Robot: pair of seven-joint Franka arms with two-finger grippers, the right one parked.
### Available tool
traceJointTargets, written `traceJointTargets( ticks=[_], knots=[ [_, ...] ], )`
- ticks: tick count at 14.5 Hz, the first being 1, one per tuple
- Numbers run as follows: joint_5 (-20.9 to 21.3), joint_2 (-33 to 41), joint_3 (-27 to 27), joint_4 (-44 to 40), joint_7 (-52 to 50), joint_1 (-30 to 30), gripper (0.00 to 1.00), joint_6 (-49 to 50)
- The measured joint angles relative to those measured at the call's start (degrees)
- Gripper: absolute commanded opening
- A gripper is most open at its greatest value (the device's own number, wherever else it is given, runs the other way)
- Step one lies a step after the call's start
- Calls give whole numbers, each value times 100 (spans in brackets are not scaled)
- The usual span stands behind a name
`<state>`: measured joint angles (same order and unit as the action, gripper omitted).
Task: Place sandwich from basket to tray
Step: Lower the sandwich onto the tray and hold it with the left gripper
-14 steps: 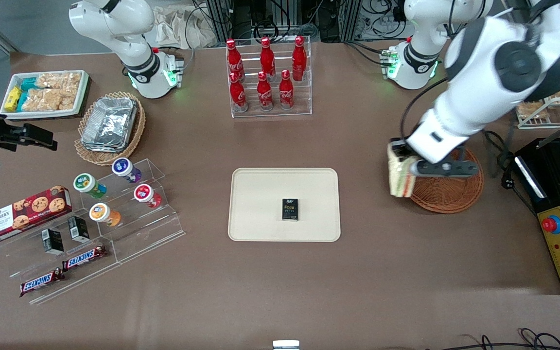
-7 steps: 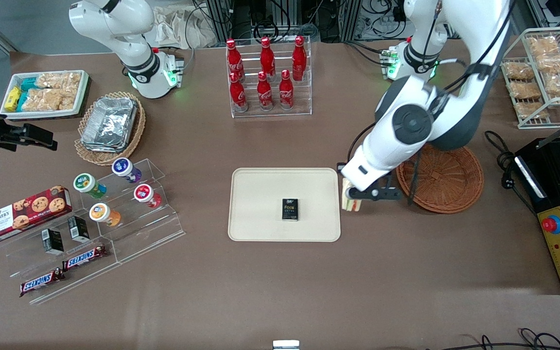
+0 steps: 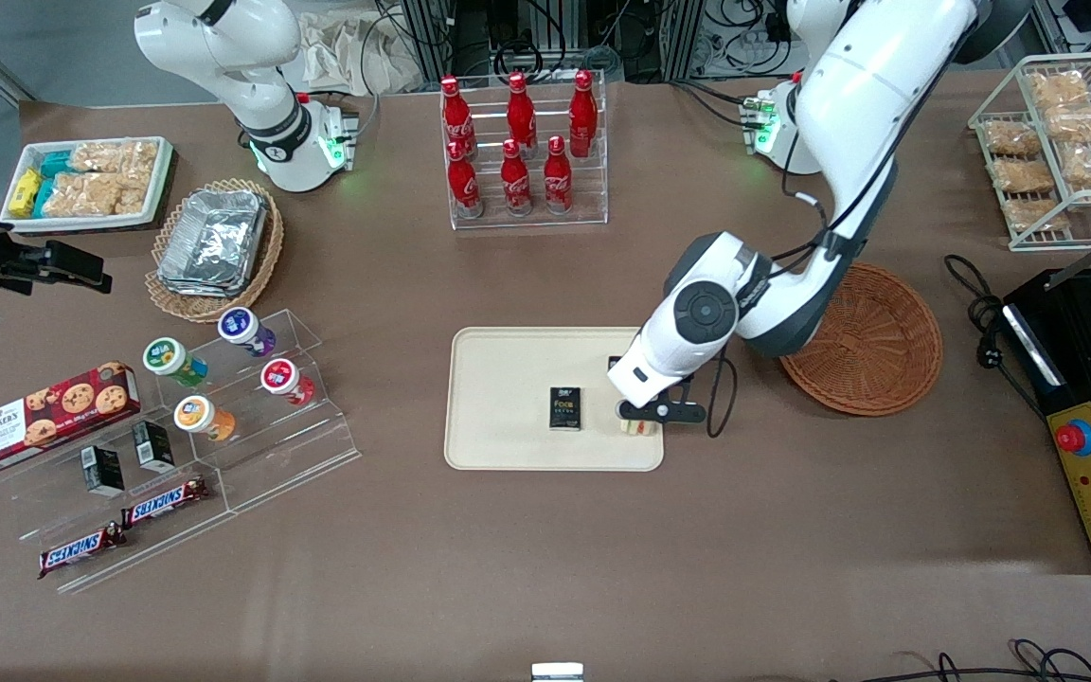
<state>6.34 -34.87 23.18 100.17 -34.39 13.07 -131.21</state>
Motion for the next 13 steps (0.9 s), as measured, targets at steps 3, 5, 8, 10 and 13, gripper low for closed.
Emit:
traceJointTargets(
  ticks=[3, 5, 8, 10, 13],
  knots=[
    [98, -192, 0, -2, -118, 40, 100, -140],
    [105, -184, 0, -6, -119, 41, 100, -139],
    [118, -174, -1, -25, -119, 39, 100, -105],
    [129, -100, -5, -142, -123, 26, 100, 199],
    [137, 284, -51, -611, -158, 3, 100, 1231]
  ],
)
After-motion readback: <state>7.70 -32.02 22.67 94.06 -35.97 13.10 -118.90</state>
